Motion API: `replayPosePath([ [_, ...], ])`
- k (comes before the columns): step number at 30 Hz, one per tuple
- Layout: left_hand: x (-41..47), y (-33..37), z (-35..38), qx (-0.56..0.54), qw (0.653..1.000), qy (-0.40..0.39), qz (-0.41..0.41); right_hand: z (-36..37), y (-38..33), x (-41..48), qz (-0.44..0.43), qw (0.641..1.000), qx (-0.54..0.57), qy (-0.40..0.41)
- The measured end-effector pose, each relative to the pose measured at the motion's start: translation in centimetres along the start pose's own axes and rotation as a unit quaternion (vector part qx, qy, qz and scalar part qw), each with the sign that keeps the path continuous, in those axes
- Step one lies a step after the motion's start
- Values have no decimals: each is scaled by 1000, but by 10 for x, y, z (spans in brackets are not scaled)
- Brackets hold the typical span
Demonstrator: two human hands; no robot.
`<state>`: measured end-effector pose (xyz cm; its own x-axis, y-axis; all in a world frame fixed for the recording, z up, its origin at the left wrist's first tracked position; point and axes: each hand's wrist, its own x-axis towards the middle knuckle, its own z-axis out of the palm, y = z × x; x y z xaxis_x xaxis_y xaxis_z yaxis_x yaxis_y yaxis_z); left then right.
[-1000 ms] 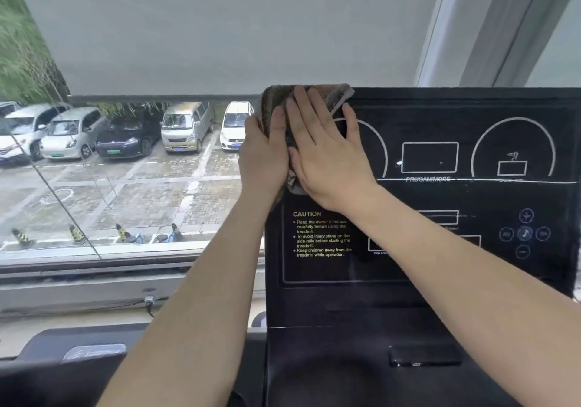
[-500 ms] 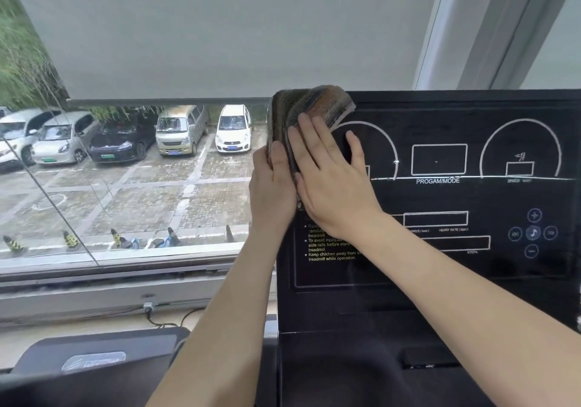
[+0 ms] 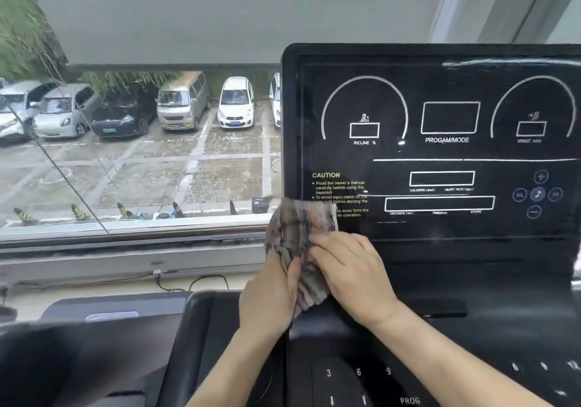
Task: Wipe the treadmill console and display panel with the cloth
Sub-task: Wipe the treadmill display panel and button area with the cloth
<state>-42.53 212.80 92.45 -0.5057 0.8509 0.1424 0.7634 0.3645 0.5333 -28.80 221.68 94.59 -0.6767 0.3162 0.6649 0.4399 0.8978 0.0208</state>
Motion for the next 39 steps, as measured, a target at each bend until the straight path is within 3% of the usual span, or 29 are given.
replayPosePath([
  [1,-11,-3,-8,32,999,-31,-14,-3,-4,-3,26,998,27,-42],
  [3,-18,1,-36,-10,998,-58,-25,-19,-9,-2,144,972,151,-103],
  [4,-16,6,-54,-75,994,-70,-31,-29,-6,1,222,936,249,-108],
  [7,-6,32,-104,-297,947,-114,-45,-58,9,13,402,751,522,-42],
  [8,0,38,-113,-340,931,-123,-42,-66,14,20,426,727,537,-14],
  [10,14,49,-117,-401,909,-107,-33,-76,25,40,447,752,480,58],
  [12,30,56,-111,-438,897,-43,-38,-81,40,65,458,791,373,160],
  [15,47,61,-92,-337,936,102,-3,-82,52,106,366,868,184,280],
  [18,49,59,-68,-201,967,146,49,-53,51,115,276,922,74,261],
  [21,37,53,-51,-135,976,147,83,-19,39,85,242,956,-18,165],
  [25,25,44,-42,-82,987,72,117,-8,22,64,254,960,-30,112],
  [27,23,49,-46,-162,979,75,98,-9,20,73,284,949,8,136],
  [29,33,58,-57,-290,947,127,54,-7,15,81,306,937,33,168],
  [32,68,75,-73,-393,907,153,-16,-3,9,87,245,944,55,214],
  [35,102,88,-71,-426,900,90,-36,-6,17,114,196,944,67,257],
  [39,110,88,-61,-415,904,103,-20,-4,15,152,190,946,31,260],
])
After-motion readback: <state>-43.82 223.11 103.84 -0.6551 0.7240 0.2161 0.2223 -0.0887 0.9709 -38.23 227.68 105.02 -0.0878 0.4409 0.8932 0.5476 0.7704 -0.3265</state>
